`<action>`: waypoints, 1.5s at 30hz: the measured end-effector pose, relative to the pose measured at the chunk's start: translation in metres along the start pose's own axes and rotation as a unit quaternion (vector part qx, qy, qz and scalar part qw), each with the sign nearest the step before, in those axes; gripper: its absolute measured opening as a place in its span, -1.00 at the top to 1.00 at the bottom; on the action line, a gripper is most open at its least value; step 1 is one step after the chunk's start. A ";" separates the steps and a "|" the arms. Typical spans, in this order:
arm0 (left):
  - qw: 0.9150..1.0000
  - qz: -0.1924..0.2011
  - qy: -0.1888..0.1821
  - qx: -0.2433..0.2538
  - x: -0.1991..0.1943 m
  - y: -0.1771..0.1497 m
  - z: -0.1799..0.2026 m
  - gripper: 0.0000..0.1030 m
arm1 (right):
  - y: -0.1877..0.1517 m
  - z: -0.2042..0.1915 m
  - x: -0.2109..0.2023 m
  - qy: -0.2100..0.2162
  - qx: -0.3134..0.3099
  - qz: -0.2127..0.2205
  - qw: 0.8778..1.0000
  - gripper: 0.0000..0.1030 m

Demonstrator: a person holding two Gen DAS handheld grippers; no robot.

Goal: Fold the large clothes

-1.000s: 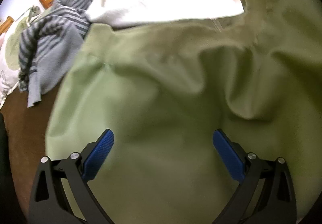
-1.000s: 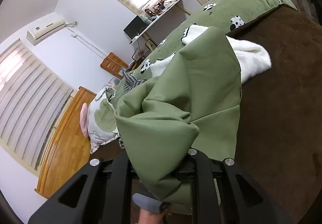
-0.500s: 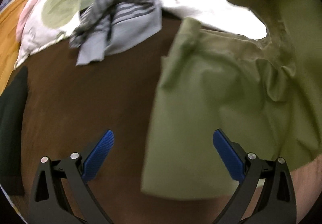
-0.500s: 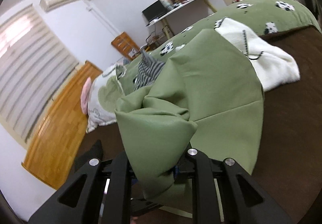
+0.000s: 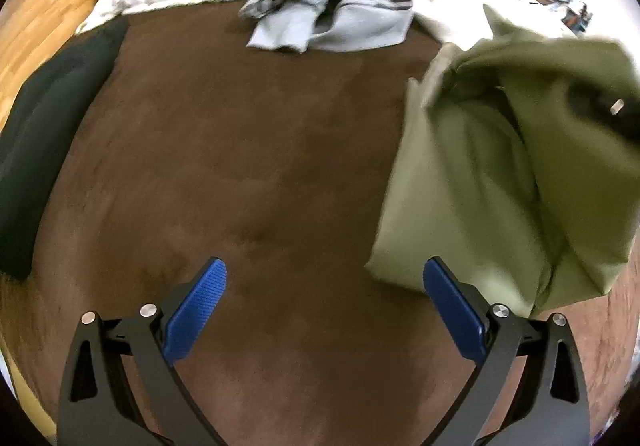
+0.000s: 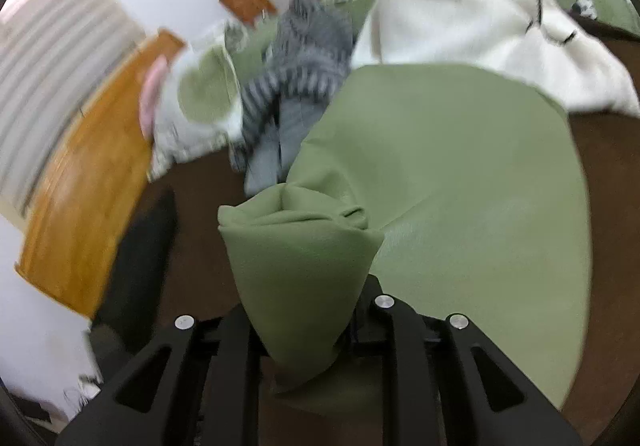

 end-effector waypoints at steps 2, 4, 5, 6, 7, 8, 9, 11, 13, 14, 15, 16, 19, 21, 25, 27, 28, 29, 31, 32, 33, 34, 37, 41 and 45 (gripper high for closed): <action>1.000 -0.005 0.004 -0.014 0.002 -0.007 -0.009 -0.87 | -0.013 0.004 0.021 -0.014 -0.001 -0.027 1.000 0.62; 0.999 -0.012 0.008 -0.030 0.005 -0.016 -0.019 -0.87 | -0.026 0.011 0.046 -0.036 -0.007 -0.063 0.997 0.59; 0.999 -0.015 0.009 -0.038 0.006 -0.019 -0.024 -0.87 | -0.032 0.013 0.056 -0.043 -0.011 -0.078 0.996 0.59; 0.999 -0.017 0.010 -0.043 0.007 -0.022 -0.027 -0.87 | -0.037 0.016 0.067 -0.047 -0.012 -0.093 0.995 0.59; 0.999 -0.019 0.011 -0.047 0.009 -0.024 -0.031 -0.87 | -0.039 0.017 0.073 -0.045 -0.008 -0.101 0.994 0.59; 0.998 -0.020 0.012 -0.050 0.009 -0.025 -0.034 -0.87 | -0.041 0.019 0.077 -0.042 -0.003 -0.106 0.993 0.59; 0.998 -0.020 0.013 -0.054 0.010 -0.027 -0.037 -0.87 | -0.042 0.020 0.082 -0.044 -0.001 -0.111 0.993 0.59; 0.998 -0.020 0.014 -0.057 0.010 -0.029 -0.040 -0.87 | -0.045 0.022 0.086 -0.051 -0.004 -0.114 0.992 0.59; 0.998 -0.021 0.013 -0.060 0.011 -0.029 -0.041 -0.87 | -0.046 0.023 0.087 -0.055 -0.005 -0.113 0.992 0.59; 0.998 -0.020 0.011 -0.060 0.010 -0.030 -0.041 -0.87 | -0.046 0.022 0.088 -0.056 -0.007 -0.113 0.992 0.59; 0.998 -0.020 0.010 -0.059 0.010 -0.030 -0.040 -0.87 | -0.047 0.022 0.088 -0.058 -0.007 -0.113 0.992 0.58; 0.998 -0.019 0.009 -0.058 0.010 -0.030 -0.040 -0.87 | -0.046 0.022 0.090 -0.059 -0.007 -0.114 0.992 0.55; 0.999 -0.019 0.007 -0.050 0.010 -0.030 -0.035 -0.87 | -0.044 0.019 0.090 -0.058 -0.006 -0.120 0.991 0.46; 0.999 -0.018 0.008 -0.047 0.005 -0.030 -0.035 -0.87 | -0.041 0.015 0.087 -0.040 0.000 -0.126 0.991 0.13; 0.999 -0.011 0.011 -0.048 -0.006 -0.024 -0.035 -0.87 | -0.036 -0.011 0.075 -0.002 -0.018 -0.136 0.990 -0.76; 0.999 -0.010 0.017 -0.043 -0.010 -0.023 -0.037 -0.87 | -0.028 -0.020 0.060 0.010 -0.027 -0.123 0.992 -0.76; 0.999 -0.011 0.020 -0.040 -0.013 -0.023 -0.039 -0.87 | -0.023 -0.022 0.050 0.020 -0.020 -0.117 0.993 -0.76; 0.999 -0.012 0.022 -0.040 -0.015 -0.023 -0.040 -0.87 | -0.017 -0.022 0.041 0.031 -0.010 -0.110 0.993 -0.76; 0.999 -0.009 0.021 -0.041 -0.024 -0.021 -0.041 -0.87 | 0.002 -0.019 0.016 0.044 0.004 -0.085 0.995 -0.78; 0.999 -0.007 0.019 -0.041 -0.027 -0.020 -0.040 -0.87 | 0.011 -0.016 0.006 0.043 0.004 -0.076 0.996 -0.79; 0.999 -0.004 0.016 -0.039 -0.033 -0.019 -0.038 -0.87 | 0.022 -0.012 -0.005 0.038 0.000 -0.067 0.997 -0.81; 0.999 0.000 0.012 -0.038 -0.038 -0.017 -0.035 -0.87 | 0.030 -0.008 -0.012 0.032 -0.005 -0.061 0.998 -0.81; 0.999 0.024 -0.017 -0.026 -0.057 -0.002 -0.012 -0.87 | 0.054 0.006 -0.028 -0.002 -0.041 -0.047 0.998 -0.81; 0.994 0.072 -0.077 0.004 -0.085 0.029 0.044 -0.87 | 0.082 0.029 -0.043 -0.056 -0.099 -0.040 0.993 -0.81; 0.982 0.104 -0.156 0.029 -0.102 0.056 0.110 -0.87 | 0.110 0.054 -0.052 -0.092 -0.131 -0.035 0.986 -0.81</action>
Point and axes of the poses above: each gripper's, at about its wrist camera, not at the fingertips, and x roughly the way its jaws point, z to its right, y to its top, the point moved 8 cm from there along x, roughly the way its jaws point, and after that the axes turned 4 degrees about x, right-handed, at the moved point
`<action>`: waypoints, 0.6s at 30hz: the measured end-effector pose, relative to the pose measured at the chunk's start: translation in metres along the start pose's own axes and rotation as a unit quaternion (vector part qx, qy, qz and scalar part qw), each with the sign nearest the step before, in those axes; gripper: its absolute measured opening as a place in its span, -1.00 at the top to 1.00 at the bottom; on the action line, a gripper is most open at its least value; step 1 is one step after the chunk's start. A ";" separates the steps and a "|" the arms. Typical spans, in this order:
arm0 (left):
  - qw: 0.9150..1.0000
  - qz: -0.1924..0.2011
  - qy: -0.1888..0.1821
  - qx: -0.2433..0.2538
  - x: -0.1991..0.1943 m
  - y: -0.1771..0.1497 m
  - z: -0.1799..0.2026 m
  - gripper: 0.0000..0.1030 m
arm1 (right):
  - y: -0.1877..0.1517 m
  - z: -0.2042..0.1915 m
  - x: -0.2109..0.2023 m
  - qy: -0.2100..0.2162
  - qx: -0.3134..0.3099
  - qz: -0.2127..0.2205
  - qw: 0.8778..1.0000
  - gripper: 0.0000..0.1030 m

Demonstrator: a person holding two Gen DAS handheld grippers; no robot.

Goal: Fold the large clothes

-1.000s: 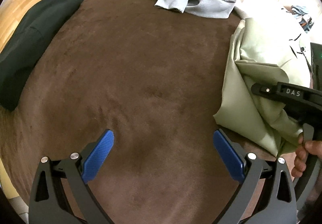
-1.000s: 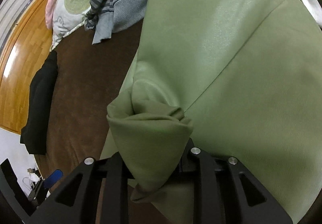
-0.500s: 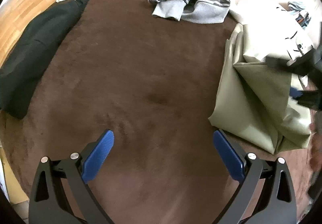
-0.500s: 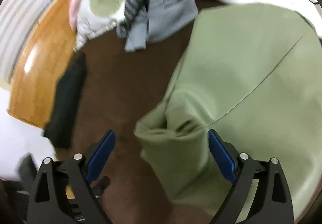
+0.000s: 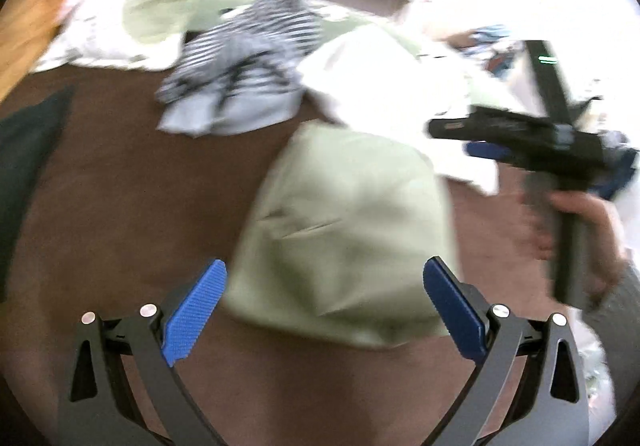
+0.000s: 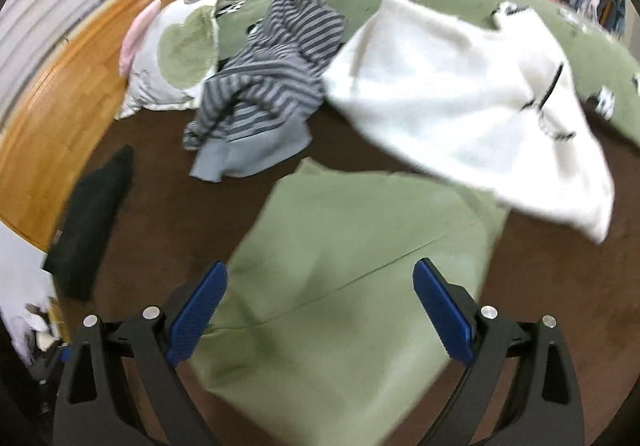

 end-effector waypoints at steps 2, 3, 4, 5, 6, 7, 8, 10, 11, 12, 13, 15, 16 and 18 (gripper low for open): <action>0.999 0.016 -0.033 0.019 0.011 0.011 0.032 -0.87 | 0.007 0.014 -0.004 -0.009 -0.003 0.006 1.000 -0.81; 0.999 0.017 -0.044 0.026 0.017 0.014 0.043 -0.87 | 0.009 0.020 -0.007 -0.009 -0.002 0.007 1.000 -0.81; 0.998 0.016 -0.056 0.032 0.026 0.016 0.055 -0.87 | 0.011 0.026 -0.007 -0.010 -0.001 0.008 1.000 -0.82; 0.997 0.015 -0.061 0.036 0.033 0.017 0.063 -0.87 | 0.013 0.030 -0.006 -0.013 0.000 0.007 1.000 -0.82; 0.997 0.013 -0.064 0.038 0.044 0.017 0.071 -0.87 | 0.014 0.036 -0.004 -0.017 -0.002 0.006 1.000 -0.83; 0.997 0.009 -0.067 0.038 0.053 0.017 0.075 -0.87 | 0.015 0.041 -0.002 -0.020 -0.002 0.005 1.000 -0.83; 0.997 0.003 -0.069 0.037 0.062 0.016 0.079 -0.87 | 0.016 0.044 0.001 -0.021 -0.003 0.002 1.000 -0.83; 0.998 -0.004 -0.059 0.037 0.082 0.014 0.078 -0.87 | 0.018 0.049 0.011 -0.020 -0.004 -0.003 1.000 -0.83; 0.998 -0.008 -0.043 0.039 0.089 0.012 0.074 -0.87 | 0.018 0.049 0.015 -0.018 -0.007 -0.008 1.000 -0.83; 0.999 -0.016 -0.024 0.038 0.098 0.010 0.068 -0.87 | 0.019 0.048 0.024 -0.012 -0.014 -0.017 1.000 -0.83; 0.999 -0.021 -0.017 0.033 0.103 0.008 0.060 -0.87 | 0.019 0.045 0.030 -0.010 -0.019 -0.023 0.999 -0.83; 0.999 -0.036 -0.003 0.014 0.109 -0.001 0.043 -0.87 | 0.018 0.035 0.050 0.001 -0.037 -0.046 0.998 -0.83; 0.999 -0.042 0.005 0.010 0.111 -0.007 0.035 -0.87 | 0.017 0.028 0.060 0.005 -0.045 -0.057 0.997 -0.83; 0.998 -0.052 0.023 0.020 0.111 -0.017 0.024 -0.87 | 0.016 0.013 0.078 0.006 -0.064 -0.069 0.996 -0.83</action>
Point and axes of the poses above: each gripper's, at about its wrist camera, not at the fingertips, and x roughly the way its jaws point, z to its right, y to its top, the point moved 8 cm from there along x, roughly the way its jaws point, and after that the axes turned 4 degrees about x, right-handed, at the moved point
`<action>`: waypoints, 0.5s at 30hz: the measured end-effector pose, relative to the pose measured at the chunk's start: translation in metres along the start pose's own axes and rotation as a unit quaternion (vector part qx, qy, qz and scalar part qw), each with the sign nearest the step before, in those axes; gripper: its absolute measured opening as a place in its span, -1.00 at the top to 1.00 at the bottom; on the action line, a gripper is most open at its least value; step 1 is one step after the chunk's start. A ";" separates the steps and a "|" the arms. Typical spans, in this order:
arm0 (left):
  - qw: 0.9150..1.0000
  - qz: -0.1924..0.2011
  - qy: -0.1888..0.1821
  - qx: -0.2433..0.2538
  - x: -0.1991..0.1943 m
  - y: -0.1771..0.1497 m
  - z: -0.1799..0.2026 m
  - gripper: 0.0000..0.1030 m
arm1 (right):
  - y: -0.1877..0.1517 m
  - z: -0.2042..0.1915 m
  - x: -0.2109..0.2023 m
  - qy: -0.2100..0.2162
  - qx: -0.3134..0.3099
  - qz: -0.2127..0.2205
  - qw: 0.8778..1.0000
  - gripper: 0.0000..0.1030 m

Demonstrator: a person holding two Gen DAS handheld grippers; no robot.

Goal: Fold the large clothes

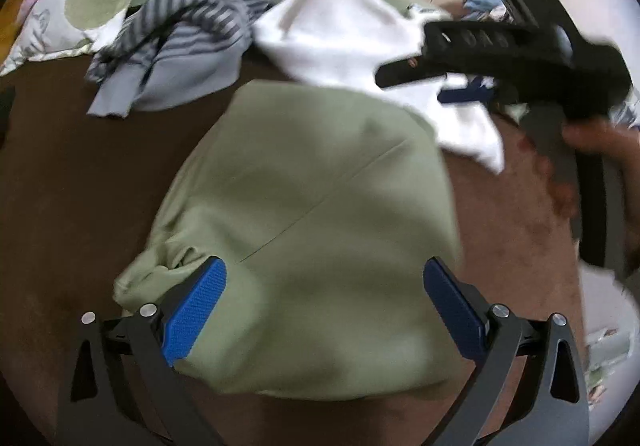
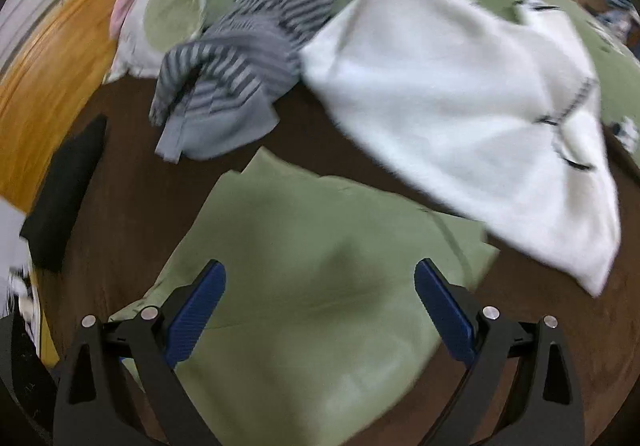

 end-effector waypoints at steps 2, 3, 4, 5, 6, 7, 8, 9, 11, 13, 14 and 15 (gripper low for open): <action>1.000 -0.009 0.015 0.013 0.002 -0.012 -0.009 -0.87 | 0.003 -0.018 0.020 0.008 -0.016 -0.014 1.000 -0.83; 1.000 -0.013 0.017 0.015 0.003 -0.016 -0.013 -0.87 | 0.002 -0.024 0.029 0.010 -0.022 -0.022 0.999 -0.83; 1.000 -0.018 0.017 0.014 0.005 -0.021 -0.017 -0.87 | 0.001 -0.030 0.040 0.011 -0.028 -0.036 0.999 -0.83; 1.000 -0.022 0.016 0.011 0.007 -0.025 -0.019 -0.87 | -0.001 -0.035 0.052 0.011 -0.031 -0.049 0.998 -0.83; 1.000 -0.027 0.010 0.005 0.009 -0.031 -0.024 -0.87 | -0.003 -0.037 0.067 0.005 -0.032 -0.062 0.998 -0.83; 1.000 -0.028 0.005 -0.004 0.011 -0.035 -0.028 -0.87 | -0.005 -0.037 0.077 -0.006 -0.029 -0.066 0.997 -0.83; 1.000 -0.027 0.001 -0.012 0.013 -0.038 -0.030 -0.87 | -0.007 -0.035 0.087 -0.014 -0.024 -0.070 0.997 -0.83; 1.000 -0.024 -0.004 -0.020 0.014 -0.040 -0.033 -0.87 | -0.009 -0.033 0.097 -0.023 -0.016 -0.070 0.997 -0.84; 0.999 -0.016 -0.008 -0.029 0.017 -0.045 -0.036 -0.87 | -0.008 -0.030 0.108 -0.031 -0.011 -0.055 0.998 -0.91; 0.999 -0.010 -0.010 -0.034 0.022 -0.050 -0.039 -0.87 | -0.005 -0.029 0.114 -0.043 -0.009 -0.047 0.998 -0.91; 0.999 -0.008 -0.014 -0.038 0.024 -0.053 -0.041 -0.87 | 0.000 -0.027 0.116 -0.050 -0.007 -0.036 0.998 -0.91; 0.999 -0.005 -0.018 -0.043 0.025 -0.055 -0.042 -0.87 | 0.002 -0.025 0.118 -0.052 -0.002 -0.033 0.998 -0.91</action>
Point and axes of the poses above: each gripper's, at about its wrist camera, not at the fingertips, and x roughly the way its jaws point, z to its right, y to its top, the point moved 8 cm from there along x, roughly the way its jaws point, and after that the axes turned 4 degrees about x, right-handed, at the moved point
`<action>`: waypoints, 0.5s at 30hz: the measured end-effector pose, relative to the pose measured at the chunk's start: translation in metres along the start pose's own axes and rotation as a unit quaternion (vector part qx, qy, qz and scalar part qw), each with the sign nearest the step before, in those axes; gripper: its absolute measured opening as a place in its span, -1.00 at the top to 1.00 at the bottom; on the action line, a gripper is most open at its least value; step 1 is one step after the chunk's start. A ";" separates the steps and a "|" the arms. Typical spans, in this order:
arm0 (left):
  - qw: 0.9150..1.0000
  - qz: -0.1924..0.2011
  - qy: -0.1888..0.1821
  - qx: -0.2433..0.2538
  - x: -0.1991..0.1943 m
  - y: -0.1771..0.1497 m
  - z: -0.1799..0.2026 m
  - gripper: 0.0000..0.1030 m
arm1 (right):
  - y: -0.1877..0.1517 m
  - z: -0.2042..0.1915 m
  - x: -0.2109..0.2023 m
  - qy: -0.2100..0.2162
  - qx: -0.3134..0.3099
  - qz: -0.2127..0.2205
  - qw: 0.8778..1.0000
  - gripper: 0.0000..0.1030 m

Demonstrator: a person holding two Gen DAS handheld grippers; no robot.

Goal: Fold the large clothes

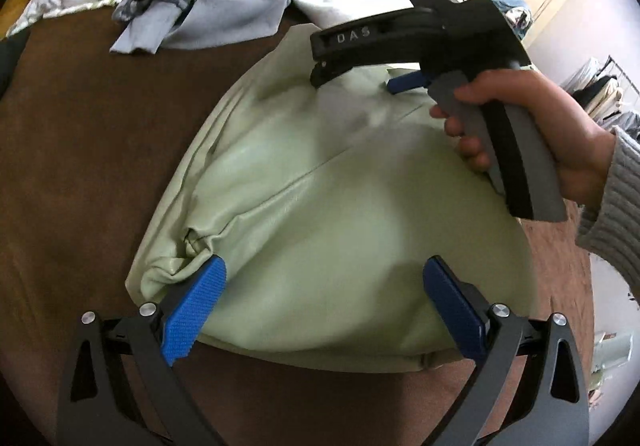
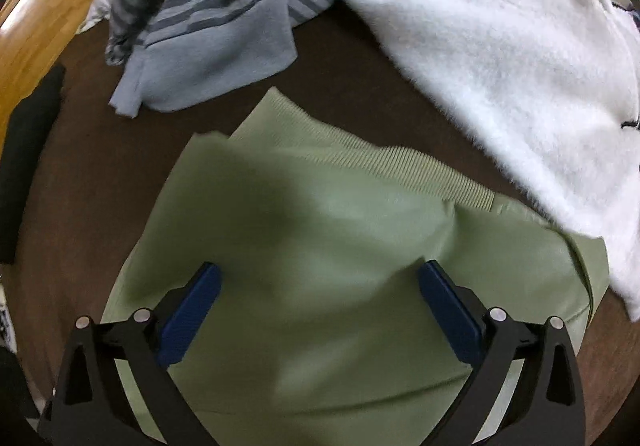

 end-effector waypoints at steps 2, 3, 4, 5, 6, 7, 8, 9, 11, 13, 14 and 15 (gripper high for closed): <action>1.000 0.008 -0.001 0.000 0.001 -0.003 -0.002 -0.87 | 0.005 0.004 0.006 0.003 0.010 0.001 1.000 -0.91; 1.000 0.010 0.003 0.005 0.002 -0.003 -0.002 -0.87 | 0.007 0.004 0.009 0.000 0.008 0.002 1.000 -0.91; 1.000 0.012 0.004 0.008 0.002 -0.004 -0.003 -0.87 | 0.008 0.003 0.011 -0.005 0.002 0.003 1.000 -0.92; 1.000 0.013 0.003 0.007 0.003 -0.004 -0.003 -0.88 | 0.008 0.000 0.012 -0.014 -0.007 0.005 1.000 -0.92; 1.000 0.014 0.001 0.004 0.003 -0.006 -0.003 -0.88 | 0.008 0.000 0.012 -0.017 -0.010 0.006 1.000 -0.92; 1.000 0.014 0.000 0.004 0.003 -0.006 -0.004 -0.88 | 0.008 0.000 0.012 -0.017 -0.010 0.008 1.000 -0.92; 1.000 0.015 0.001 0.005 0.003 -0.006 -0.004 -0.88 | 0.007 0.000 0.012 -0.016 -0.009 0.011 1.000 -0.92; 1.000 0.016 0.002 0.007 0.004 -0.006 -0.004 -0.88 | 0.006 0.001 0.011 -0.015 -0.009 0.014 1.000 -0.92; 1.000 0.015 0.006 0.014 0.005 -0.007 -0.004 -0.89 | 0.004 0.000 0.010 -0.016 -0.010 0.017 1.000 -0.92; 1.000 0.013 0.009 0.015 0.005 -0.007 -0.003 -0.89 | 0.003 -0.001 0.009 -0.016 -0.010 0.017 1.000 -0.92; 1.000 0.013 0.009 0.014 0.006 -0.006 -0.004 -0.89 | 0.003 -0.001 0.009 -0.016 -0.010 0.017 1.000 -0.92; 1.000 0.012 0.009 0.014 0.005 -0.006 -0.004 -0.89 | 0.002 -0.002 0.009 -0.016 -0.010 0.017 1.000 -0.92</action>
Point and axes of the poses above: each gripper's, at about its wrist camera, not at the fingertips, and x roughly the way its jaws point, z to its right, y to its top, the point moved 8 cm from there along x, roughly the way its jaws point, and after that the axes turned 4 degrees about x, right-handed, at the moved point
